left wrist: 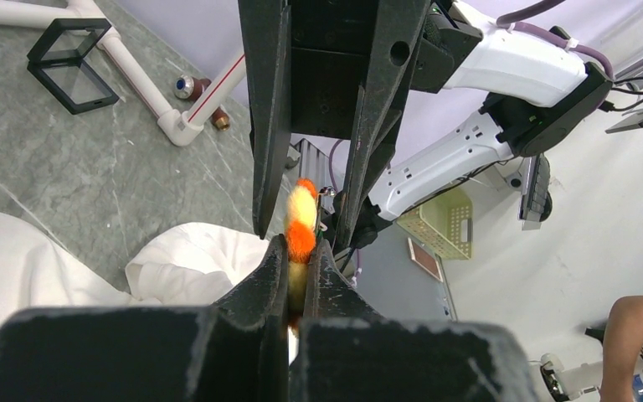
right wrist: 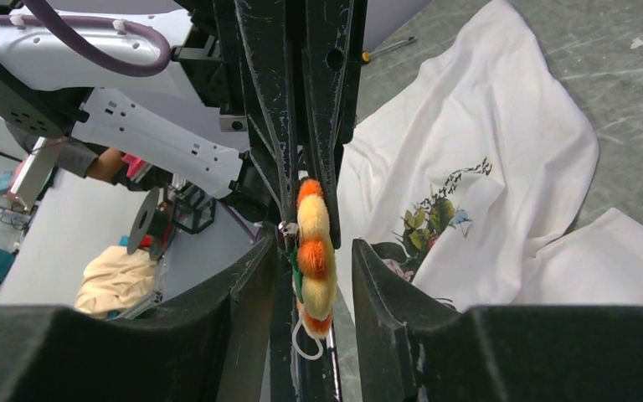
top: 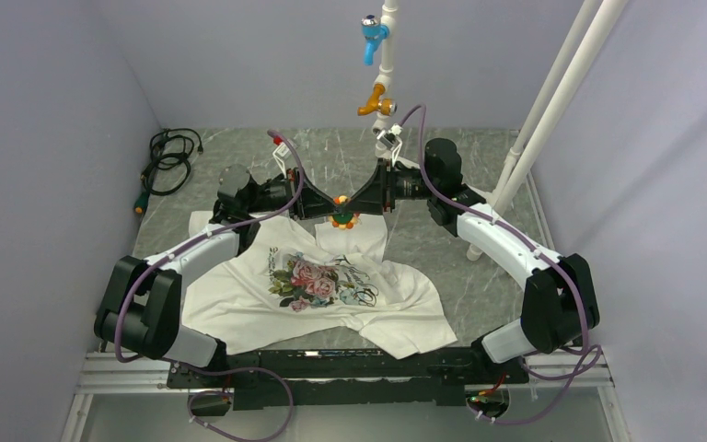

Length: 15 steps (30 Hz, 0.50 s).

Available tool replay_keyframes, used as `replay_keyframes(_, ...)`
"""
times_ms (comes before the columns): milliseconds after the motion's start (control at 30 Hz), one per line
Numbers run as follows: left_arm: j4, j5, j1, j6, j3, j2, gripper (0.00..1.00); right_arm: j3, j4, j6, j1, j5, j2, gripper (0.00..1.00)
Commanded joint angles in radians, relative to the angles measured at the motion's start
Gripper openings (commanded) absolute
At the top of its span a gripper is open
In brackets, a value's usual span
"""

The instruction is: Remove the brooch from the garment

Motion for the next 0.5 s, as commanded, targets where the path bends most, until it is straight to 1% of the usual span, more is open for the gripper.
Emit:
replay_keyframes(0,0.057,-0.006,-0.007,0.011,0.016,-0.019,0.0,-0.009,0.045,0.004,0.002,0.019,-0.005,0.39)
replay_keyframes(267,0.024,-0.017,-0.017,0.062,0.015,-0.037,0.0,-0.011,0.043,0.02,-0.002,0.029,0.0,0.35)
replay_keyframes(367,-0.028,-0.028,-0.026,0.122,0.021,-0.055,0.0,-0.007,0.045,0.035,-0.008,0.027,0.007,0.35)
replay_keyframes(467,-0.087,-0.038,-0.036,0.182,0.027,-0.07,0.0,-0.001,0.04,0.04,-0.011,0.022,0.013,0.33)
